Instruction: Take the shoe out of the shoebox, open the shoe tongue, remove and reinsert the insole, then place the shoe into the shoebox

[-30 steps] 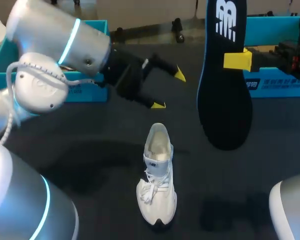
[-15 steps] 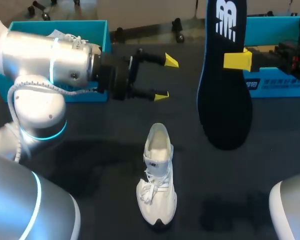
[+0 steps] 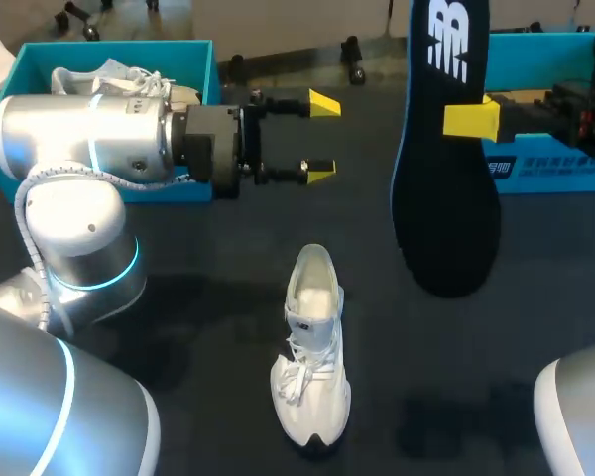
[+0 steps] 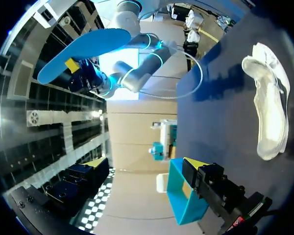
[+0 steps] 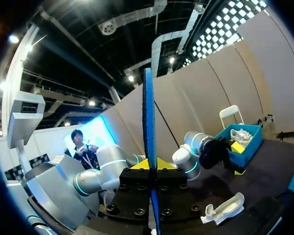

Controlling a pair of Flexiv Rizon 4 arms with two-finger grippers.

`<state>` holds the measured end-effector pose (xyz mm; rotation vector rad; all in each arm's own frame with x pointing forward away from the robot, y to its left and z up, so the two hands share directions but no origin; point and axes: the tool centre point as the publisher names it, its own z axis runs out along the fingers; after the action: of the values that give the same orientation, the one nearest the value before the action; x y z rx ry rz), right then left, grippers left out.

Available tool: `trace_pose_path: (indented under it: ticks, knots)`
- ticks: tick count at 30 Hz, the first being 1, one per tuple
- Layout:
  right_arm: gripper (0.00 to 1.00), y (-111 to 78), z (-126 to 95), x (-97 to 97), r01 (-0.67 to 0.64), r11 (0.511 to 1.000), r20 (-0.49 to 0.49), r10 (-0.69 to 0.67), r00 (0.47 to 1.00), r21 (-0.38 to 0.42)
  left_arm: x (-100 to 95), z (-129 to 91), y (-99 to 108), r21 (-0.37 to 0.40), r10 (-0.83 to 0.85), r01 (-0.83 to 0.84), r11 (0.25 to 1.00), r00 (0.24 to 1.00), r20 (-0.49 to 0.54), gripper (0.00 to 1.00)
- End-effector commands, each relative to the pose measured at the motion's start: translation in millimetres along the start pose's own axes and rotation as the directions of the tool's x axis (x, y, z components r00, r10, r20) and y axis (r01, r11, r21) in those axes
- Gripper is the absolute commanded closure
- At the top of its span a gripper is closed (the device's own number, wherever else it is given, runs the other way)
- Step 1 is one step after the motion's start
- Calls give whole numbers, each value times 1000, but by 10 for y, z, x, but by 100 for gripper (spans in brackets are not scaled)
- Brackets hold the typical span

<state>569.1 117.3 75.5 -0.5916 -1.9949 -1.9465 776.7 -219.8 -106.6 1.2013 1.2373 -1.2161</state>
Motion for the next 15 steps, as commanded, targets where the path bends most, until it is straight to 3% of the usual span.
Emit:
trace_pose_path:
  ticks: [1, 4, 15]
  knots:
    - [100, 40, 41, -28, -2, 1000, -3, 2, 1000, 6, 29, -18, -93, -21, 16, -15, 1000, 998, 63, 0]
    - [100, 54, 29, -80, -20, 1000, -15, 21, 1000, 12, 29, -18, -93, -21, 16, -15, 1000, 998, 63, 0]
    - [100, 67, -93, -788, -252, 964, -63, 258, 964, 88, 29, -18, -93, -21, 16, -15, 1000, 998, 63, 0]
